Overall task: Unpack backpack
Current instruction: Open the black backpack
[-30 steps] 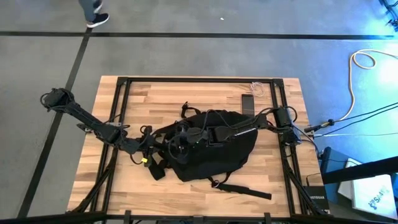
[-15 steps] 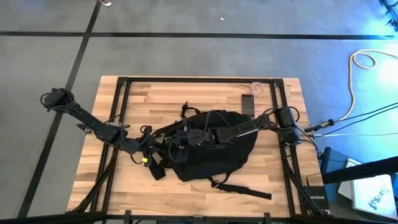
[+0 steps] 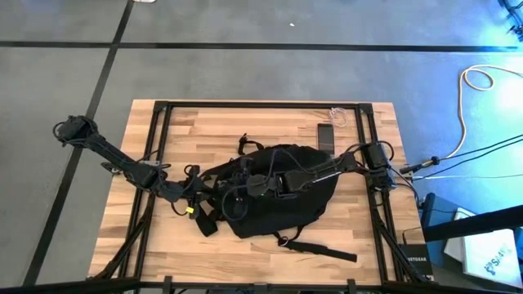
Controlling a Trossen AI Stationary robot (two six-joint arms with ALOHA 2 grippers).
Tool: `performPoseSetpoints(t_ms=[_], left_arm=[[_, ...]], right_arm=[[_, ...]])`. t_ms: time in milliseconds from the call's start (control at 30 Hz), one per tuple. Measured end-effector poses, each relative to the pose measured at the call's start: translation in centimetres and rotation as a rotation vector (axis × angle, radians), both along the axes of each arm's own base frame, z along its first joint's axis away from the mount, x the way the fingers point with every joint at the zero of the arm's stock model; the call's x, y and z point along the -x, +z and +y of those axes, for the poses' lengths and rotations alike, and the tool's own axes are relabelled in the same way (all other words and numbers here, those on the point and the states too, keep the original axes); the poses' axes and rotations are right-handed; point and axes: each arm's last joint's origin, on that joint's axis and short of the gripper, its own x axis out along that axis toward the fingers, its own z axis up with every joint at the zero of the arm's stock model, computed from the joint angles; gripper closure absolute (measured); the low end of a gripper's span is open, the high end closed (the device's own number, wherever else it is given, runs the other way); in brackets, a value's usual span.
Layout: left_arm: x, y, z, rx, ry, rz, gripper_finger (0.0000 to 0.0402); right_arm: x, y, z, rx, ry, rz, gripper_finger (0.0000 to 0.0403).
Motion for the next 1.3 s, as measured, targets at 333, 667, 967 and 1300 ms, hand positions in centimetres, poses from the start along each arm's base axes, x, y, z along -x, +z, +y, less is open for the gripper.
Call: performPoseSetpoints(t_ms=[333,667,967,1300], left_arm=[[0.0,0.0,0.0,0.000,0.001,-0.003,0.0364],[0.0,0.0,0.0,-0.001,0.004,-0.004,0.0364],[0.0,0.0,0.0,-0.002,0.003,0.000,0.0364],[0.0,-0.1,0.0,-0.004,0.000,0.009,0.0364]], right_arm=[[0.5,0.5,1.5,0.481,-0.082,0.095,0.0403],[0.7,0.8,1.1,0.457,-0.289,0.059,0.0403],[1.1,0.3,0.8,0.414,-0.416,0.065,0.0403],[1.6,-0.8,0.5,0.400,-0.432,0.150,0.0403]])
